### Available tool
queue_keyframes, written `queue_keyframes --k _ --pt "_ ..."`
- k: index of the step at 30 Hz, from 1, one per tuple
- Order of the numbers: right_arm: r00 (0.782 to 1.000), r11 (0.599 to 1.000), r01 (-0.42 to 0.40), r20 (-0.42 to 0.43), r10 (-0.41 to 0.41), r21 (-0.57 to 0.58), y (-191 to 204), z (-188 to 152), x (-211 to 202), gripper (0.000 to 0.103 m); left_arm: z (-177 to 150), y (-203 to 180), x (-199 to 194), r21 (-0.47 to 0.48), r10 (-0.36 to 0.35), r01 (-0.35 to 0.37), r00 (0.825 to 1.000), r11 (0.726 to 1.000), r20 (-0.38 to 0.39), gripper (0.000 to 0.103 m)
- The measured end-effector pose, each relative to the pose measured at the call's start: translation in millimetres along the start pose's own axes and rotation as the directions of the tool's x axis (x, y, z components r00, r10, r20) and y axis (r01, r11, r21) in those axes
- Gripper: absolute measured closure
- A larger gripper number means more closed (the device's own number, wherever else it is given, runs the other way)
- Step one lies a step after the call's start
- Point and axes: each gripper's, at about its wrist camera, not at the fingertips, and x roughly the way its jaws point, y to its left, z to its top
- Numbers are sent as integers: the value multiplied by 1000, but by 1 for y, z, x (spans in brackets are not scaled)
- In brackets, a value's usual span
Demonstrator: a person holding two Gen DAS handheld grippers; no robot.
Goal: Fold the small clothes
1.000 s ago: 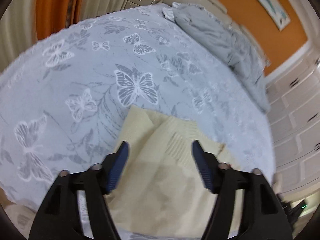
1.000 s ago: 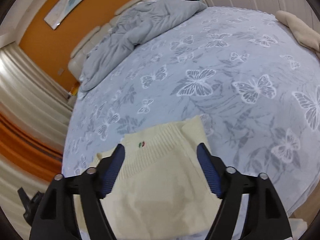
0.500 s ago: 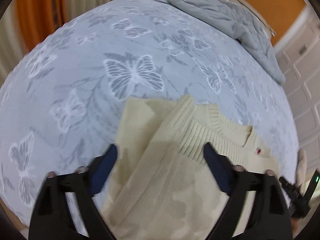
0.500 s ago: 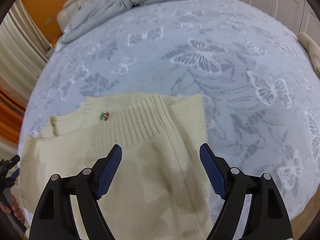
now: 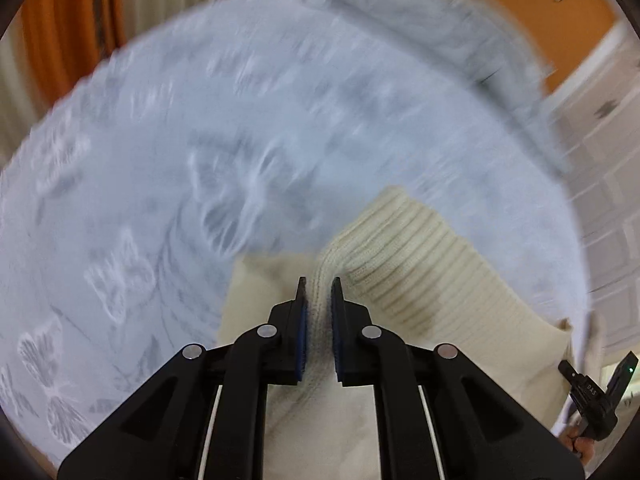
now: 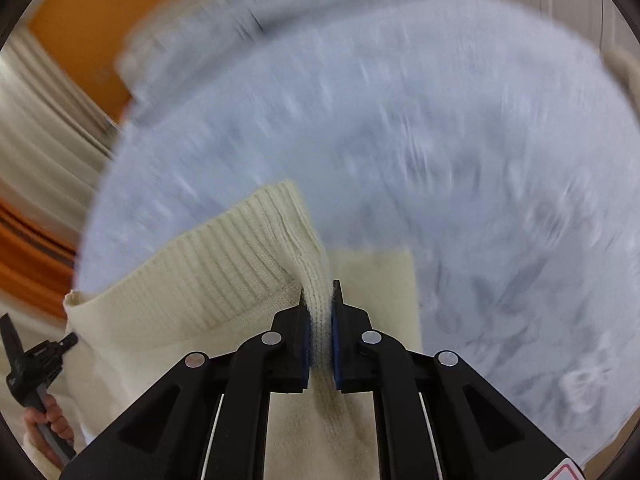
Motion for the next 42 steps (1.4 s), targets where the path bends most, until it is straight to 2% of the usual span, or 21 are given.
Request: queue_keyframes --k 3,4,6,9,12,15,17,20,23,25,28,29,30,32,33,34,35,36,38,40,42 --pt "997 997 68 -44 -69 -31 4 -5 20 87 -12 2 18 12 64 -64 998 998 -4 88" --pt "997 997 70 -18 -71 -30 6 -6 11 84 -15 3 12 4 55 -55 998 998 10 86" --pt "995 995 79 67 -75 -62 16 -12 -23 79 -22 4 -16 -2 38 -38 998 999 49 60" --pt "986 991 58 159 -39 -120 35 -32 -63 70 -40 4 -58 -3 -4 5 988 1000 155 55" --pt "993 983 -70 81 84 -168 68 -64 -65 70 -62 -7 -76 -13 -107 110 983 994 150 55" --pt "982 947 -187 -58 178 -260 114 -114 -50 71 -93 -27 -72 29 -127 125 987 992 93 53" --pt "974 912 -224 -120 194 -343 145 -146 -40 71 -114 -40 -58 80 -104 100 994 992 37 53" --pt "976 864 -209 -160 151 -458 169 -174 -22 75 -133 -41 -45 108 -69 70 997 992 -19 53" --pt "989 894 -106 -138 50 -435 139 -165 -6 81 -141 -21 -34 98 20 -16 999 995 -40 51" --pt "994 937 -45 -113 6 -348 102 -149 -7 83 -146 -1 -34 41 -32 33 998 999 -47 51" --pt "991 975 99 -67 -115 -196 29 -125 -22 84 -148 9 -41 57 -41 42 999 997 -25 51" --pt "989 986 116 -83 -126 -118 -1 -118 -27 94 -150 9 -41 68 -44 45 999 997 -23 51" --pt "992 997 69 -106 -72 -29 -21 -113 -31 97 -152 10 -43 72 -46 48 999 996 -21 51" --pt "993 991 -13 -113 28 130 -46 -108 -44 88 -154 12 -49 44 -53 54 998 998 -17 49" --pt "995 992 9 -99 3 126 -47 -106 -52 83 -156 17 -58 5 -72 72 997 997 -6 40" --pt "996 994 43 -87 -34 99 -43 -106 -58 63 -157 24 -69 -46 -101 102 995 994 21 34" --pt "996 996 53 -80 -47 78 -39 -109 -61 42 -157 28 -76 -80 -115 118 992 990 43 19" --pt "996 997 48 -77 -44 57 -34 -112 -63 37 -159 39 -88 -141 -120 131 989 981 89 10" --pt "996 999 31 -86 -28 36 -30 -121 -62 35 -164 57 -97 -223 -107 136 985 965 136 7" --pt "994 999 17 -112 -11 49 -29 -127 -50 30 -166 77 -85 -314 -72 95 994 945 82 7" --pt "988 992 -25 -150 43 124 -35 -125 -28 30 -168 93 -63 -405 -102 97 995 909 9 8"
